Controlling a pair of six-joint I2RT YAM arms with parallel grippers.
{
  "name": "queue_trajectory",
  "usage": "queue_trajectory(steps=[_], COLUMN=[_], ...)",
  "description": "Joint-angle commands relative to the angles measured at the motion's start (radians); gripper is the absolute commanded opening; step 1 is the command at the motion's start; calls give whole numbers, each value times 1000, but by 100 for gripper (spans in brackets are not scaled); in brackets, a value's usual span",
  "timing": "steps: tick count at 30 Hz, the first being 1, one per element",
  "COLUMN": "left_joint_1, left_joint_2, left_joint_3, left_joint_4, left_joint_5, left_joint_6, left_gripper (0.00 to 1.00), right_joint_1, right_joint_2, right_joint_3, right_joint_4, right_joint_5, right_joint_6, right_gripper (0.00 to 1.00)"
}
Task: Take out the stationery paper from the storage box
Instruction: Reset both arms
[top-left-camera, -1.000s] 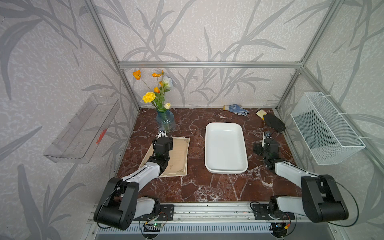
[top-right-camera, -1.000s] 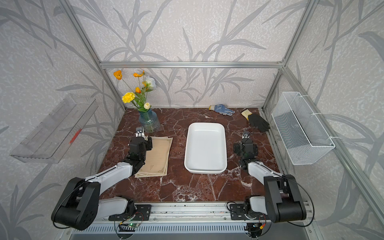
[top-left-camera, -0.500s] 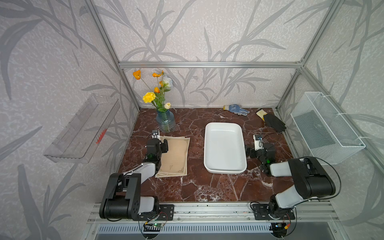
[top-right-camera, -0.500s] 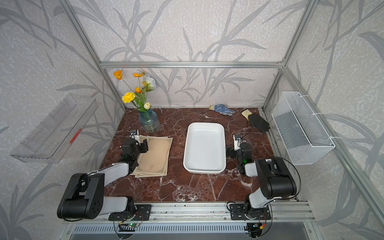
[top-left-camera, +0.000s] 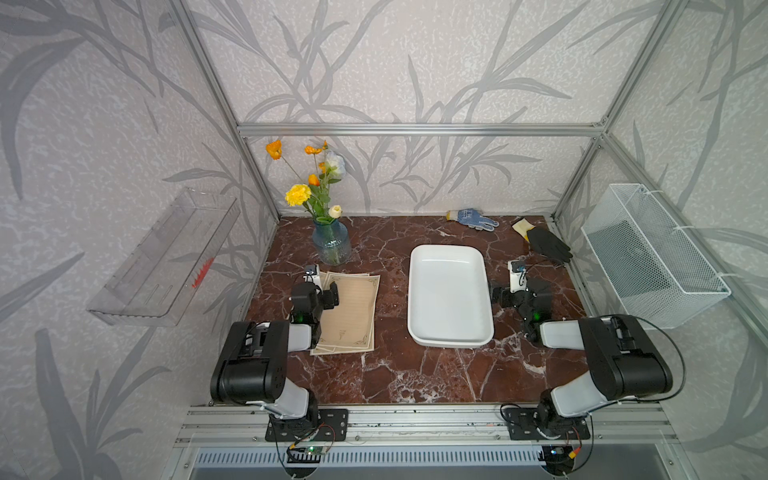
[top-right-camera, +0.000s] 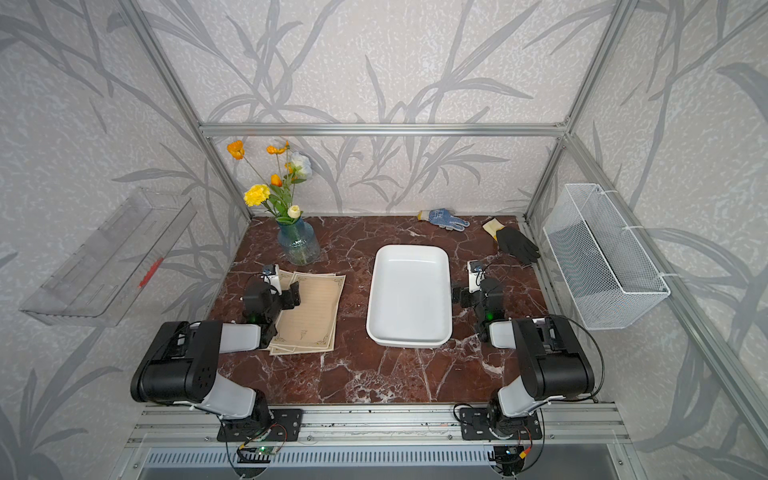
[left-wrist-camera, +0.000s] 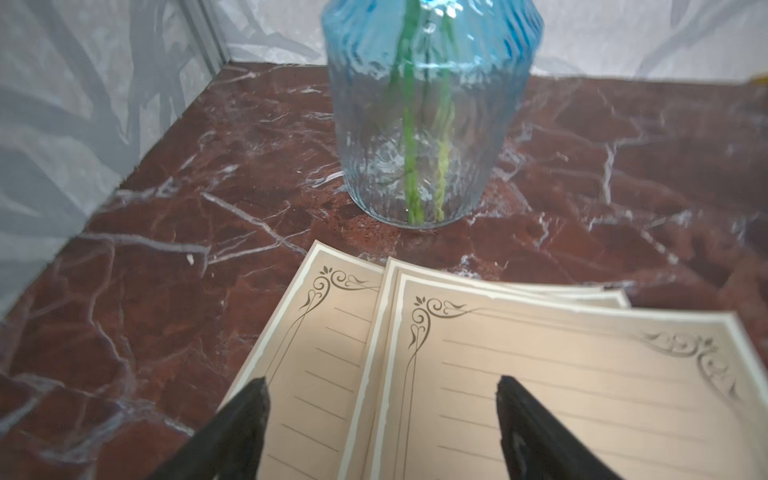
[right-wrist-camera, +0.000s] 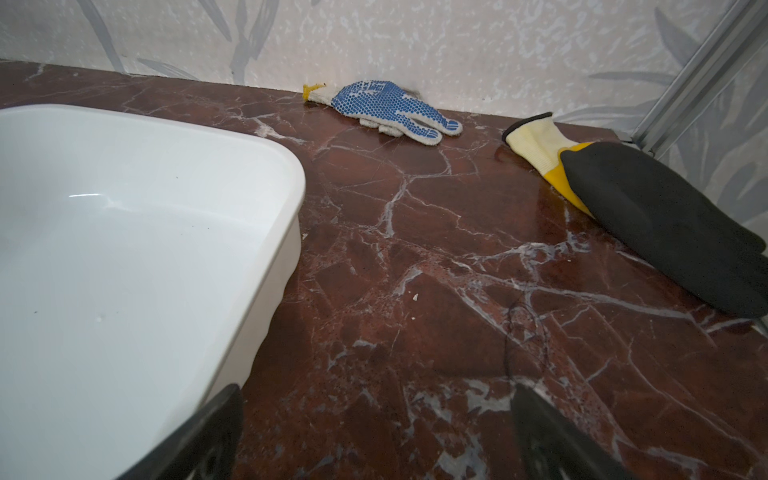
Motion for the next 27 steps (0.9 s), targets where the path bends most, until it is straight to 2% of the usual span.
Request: queue_trajectory(steps=[1,27], left_joint_1=[4,7], left_joint_2=[-6,-4], left_joint_3=[35,36], left_joint_4=[13,18], left_joint_5=[-26,-7], left_joint_6=[-18,-13], left_gripper=[99,99], right_joint_1=[-5,-5], right_joint_2=[-17,-17], right_joint_3=[17,24], right_joint_4=[-9,-22], right_joint_5=[7,-2], right_joint_6=[3,-5], right_gripper=[99,99])
